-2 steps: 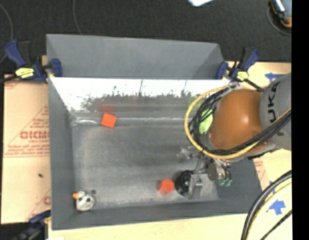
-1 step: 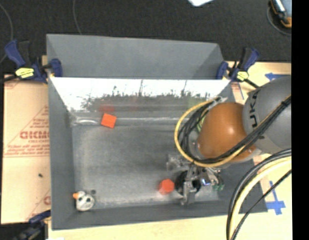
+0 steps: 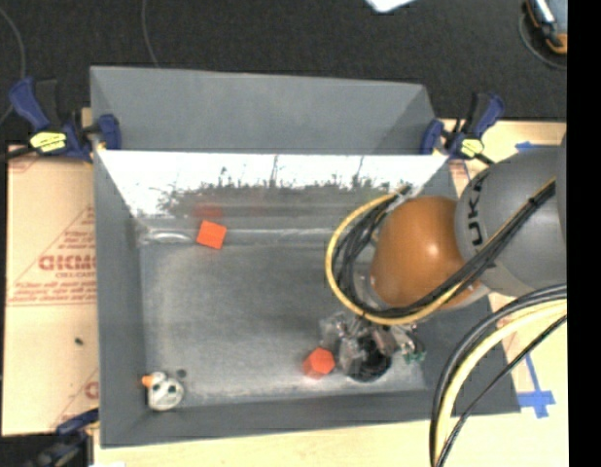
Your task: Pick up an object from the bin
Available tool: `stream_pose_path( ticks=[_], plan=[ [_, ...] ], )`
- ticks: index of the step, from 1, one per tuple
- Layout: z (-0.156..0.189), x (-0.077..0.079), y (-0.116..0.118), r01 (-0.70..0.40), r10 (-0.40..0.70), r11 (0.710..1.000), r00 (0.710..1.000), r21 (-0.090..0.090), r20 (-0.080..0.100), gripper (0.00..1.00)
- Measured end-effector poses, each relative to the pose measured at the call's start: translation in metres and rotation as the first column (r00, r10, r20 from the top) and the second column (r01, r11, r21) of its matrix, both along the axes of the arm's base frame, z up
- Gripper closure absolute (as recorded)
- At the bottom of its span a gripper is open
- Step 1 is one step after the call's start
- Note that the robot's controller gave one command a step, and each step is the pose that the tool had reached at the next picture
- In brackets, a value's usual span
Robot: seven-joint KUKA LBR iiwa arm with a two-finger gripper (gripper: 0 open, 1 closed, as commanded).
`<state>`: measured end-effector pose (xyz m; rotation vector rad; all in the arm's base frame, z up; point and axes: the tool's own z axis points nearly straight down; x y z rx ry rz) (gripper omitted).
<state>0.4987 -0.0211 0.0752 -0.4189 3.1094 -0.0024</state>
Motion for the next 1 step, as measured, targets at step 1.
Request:
stream_pose_path(
  ticks=[1],
  plan=[
    [0.0,0.0,-0.0001,0.0,0.0,1.0,1.0,0.0,0.0,1.0]
  ],
)
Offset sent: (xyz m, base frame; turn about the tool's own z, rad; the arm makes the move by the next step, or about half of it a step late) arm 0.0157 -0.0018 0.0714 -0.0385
